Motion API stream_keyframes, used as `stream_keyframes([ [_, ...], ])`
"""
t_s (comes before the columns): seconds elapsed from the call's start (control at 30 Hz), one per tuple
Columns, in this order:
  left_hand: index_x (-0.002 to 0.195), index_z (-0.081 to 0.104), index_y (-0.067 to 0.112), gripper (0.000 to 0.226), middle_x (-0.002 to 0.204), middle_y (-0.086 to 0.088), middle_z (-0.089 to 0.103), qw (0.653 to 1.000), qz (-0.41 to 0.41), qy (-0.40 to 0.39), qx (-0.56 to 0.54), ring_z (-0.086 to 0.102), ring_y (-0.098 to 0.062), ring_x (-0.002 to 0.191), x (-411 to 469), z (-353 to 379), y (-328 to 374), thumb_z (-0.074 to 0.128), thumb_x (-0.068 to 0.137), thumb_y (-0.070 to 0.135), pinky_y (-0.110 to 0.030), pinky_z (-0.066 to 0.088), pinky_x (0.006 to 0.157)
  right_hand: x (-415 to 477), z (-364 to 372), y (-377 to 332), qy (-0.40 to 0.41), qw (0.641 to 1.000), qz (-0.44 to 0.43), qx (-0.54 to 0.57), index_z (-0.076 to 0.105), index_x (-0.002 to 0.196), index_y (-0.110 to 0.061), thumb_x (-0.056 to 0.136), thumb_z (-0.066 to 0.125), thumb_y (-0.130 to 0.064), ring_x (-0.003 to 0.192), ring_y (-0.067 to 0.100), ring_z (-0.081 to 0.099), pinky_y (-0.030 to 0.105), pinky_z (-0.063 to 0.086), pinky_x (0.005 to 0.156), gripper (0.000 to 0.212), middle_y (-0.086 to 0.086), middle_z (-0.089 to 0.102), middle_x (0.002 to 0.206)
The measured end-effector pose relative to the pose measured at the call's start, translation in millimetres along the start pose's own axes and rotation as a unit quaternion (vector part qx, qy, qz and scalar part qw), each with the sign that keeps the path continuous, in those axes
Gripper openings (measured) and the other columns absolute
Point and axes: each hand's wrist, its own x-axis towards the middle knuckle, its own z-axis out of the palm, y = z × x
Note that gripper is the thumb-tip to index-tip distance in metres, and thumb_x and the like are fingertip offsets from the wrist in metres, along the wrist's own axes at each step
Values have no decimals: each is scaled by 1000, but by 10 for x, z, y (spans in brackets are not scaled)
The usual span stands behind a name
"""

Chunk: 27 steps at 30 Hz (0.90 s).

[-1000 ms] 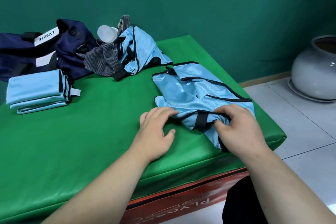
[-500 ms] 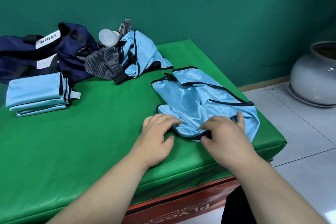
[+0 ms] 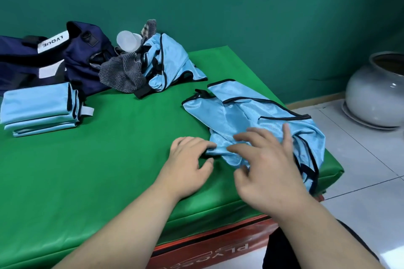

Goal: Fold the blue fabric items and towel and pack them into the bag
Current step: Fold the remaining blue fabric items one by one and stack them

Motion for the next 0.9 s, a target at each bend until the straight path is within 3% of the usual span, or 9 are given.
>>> stream_keyframes([
  [0.13,108,69,29,37,88,17,63,998,18,1,-60,53,-9,93,-14,-21,-15,49,77,34,-36,38,93,63,222,-38,-73,997,2,-12,67,115,-35,81,54,-36,118,14,53,63,4,119,36,-16,63,114],
  [0.27,112,69,27,43,90,17,62,997,21,9,-79,53,-11,95,-17,-23,-32,49,73,28,-40,41,92,102,226,89,-112,993,35,-27,60,126,-36,92,52,-40,126,12,46,60,-4,119,35,-16,58,122],
  [0.47,125,62,26,55,108,11,52,998,7,-3,-66,45,-15,113,-25,-34,-21,57,70,20,-39,38,101,109,172,323,-77,993,82,-17,67,117,-35,92,56,-28,118,14,52,51,0,123,28,-11,62,111],
  [0.63,125,61,25,56,119,9,52,998,14,-16,-52,43,-14,121,-26,-27,-20,49,71,33,-40,35,106,117,131,334,-57,993,94,37,70,103,-30,88,58,-20,107,15,56,37,13,122,21,-9,68,99],
  [0.67,126,61,26,57,122,9,52,998,20,-19,-50,43,-14,123,-28,-28,-18,49,71,33,-41,35,107,105,98,334,-48,989,114,82,69,99,-29,86,58,-18,105,15,54,32,23,117,20,-10,68,94],
  [0.73,130,58,27,59,131,10,50,998,33,-22,-48,40,-13,129,-32,-34,-11,51,72,33,-41,33,110,76,11,345,-26,968,164,186,67,91,-30,83,60,-16,90,11,54,23,44,87,18,-10,67,76],
  [0.8,137,51,28,64,142,12,43,998,39,-27,-47,34,-11,136,-38,-43,-4,54,73,33,-38,27,115,50,-27,375,-6,938,204,280,66,85,-29,80,62,-13,59,7,50,18,39,53,17,-12,63,64],
  [0.9,146,38,30,73,154,13,32,998,46,-33,-37,25,-9,144,-37,-42,6,56,76,37,-37,23,119,41,-33,402,23,902,225,366,65,82,-24,79,59,-6,49,12,42,23,34,45,19,-16,59,62],
])
